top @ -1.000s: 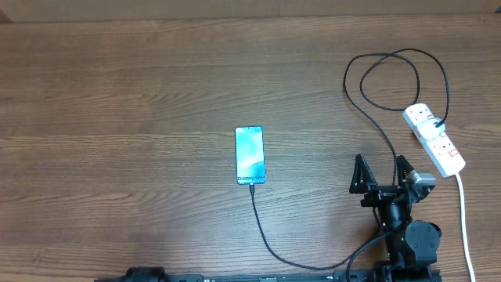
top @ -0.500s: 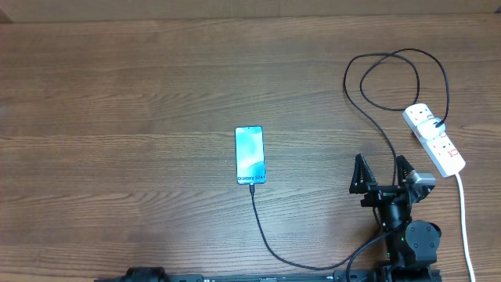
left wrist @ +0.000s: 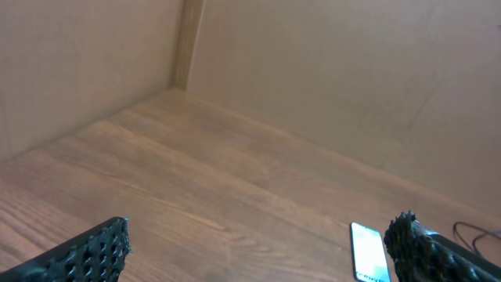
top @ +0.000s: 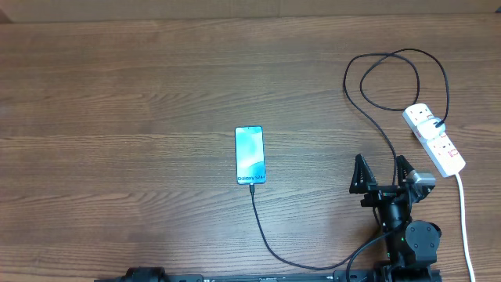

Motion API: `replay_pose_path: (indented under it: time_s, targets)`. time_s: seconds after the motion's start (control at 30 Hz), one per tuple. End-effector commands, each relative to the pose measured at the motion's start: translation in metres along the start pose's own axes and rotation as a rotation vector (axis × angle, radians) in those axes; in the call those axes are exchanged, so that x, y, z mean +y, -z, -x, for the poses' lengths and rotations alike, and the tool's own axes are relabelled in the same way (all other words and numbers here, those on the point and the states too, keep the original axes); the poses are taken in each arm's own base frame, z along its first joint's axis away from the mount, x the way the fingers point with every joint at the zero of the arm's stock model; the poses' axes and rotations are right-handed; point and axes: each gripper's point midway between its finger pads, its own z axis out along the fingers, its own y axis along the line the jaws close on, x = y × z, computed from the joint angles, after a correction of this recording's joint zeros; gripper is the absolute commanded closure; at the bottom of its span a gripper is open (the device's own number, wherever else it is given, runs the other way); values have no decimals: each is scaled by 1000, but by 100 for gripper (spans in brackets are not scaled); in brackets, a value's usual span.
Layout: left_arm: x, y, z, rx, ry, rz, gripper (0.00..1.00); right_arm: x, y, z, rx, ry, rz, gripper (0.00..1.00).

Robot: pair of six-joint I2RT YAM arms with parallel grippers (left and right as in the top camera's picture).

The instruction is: Plug charger to phone and switch on socket

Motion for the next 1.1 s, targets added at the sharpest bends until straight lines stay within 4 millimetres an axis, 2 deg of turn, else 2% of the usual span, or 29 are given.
replay_pose_path:
  time_s: [0.0, 0.13, 0.27, 0.37, 0.5, 0.73, 0.93, 1.07]
  targets:
    - [-3, -15, -3, 21, 53, 3, 0, -3, 0, -1, -9, 5, -11, 0]
    - [-17, -57, -7, 56, 60, 3, 0, -3, 0, -1, -9, 5, -11, 0]
    - [-41, -115, -23, 100, 54, -51, 0, -3, 0, -1, -9, 5, -11, 0]
    - [-55, -161, -46, 132, 42, -80, 0, -3, 0, -1, -9, 5, -11, 0]
    - [-68, -208, -86, 183, 6, -134, 0, -3, 0, -1, -9, 5, -11, 0]
    - [-75, -260, -136, 179, -11, -178, 1, -3, 0, -1, -9, 5, -11, 0]
    - [-73, -283, -160, 148, -28, -189, 1, -3, 0, -1, -9, 5, -11, 0]
    - [-72, -292, -167, 113, -51, -198, 0, -3, 0, -1, -9, 5, -11, 0]
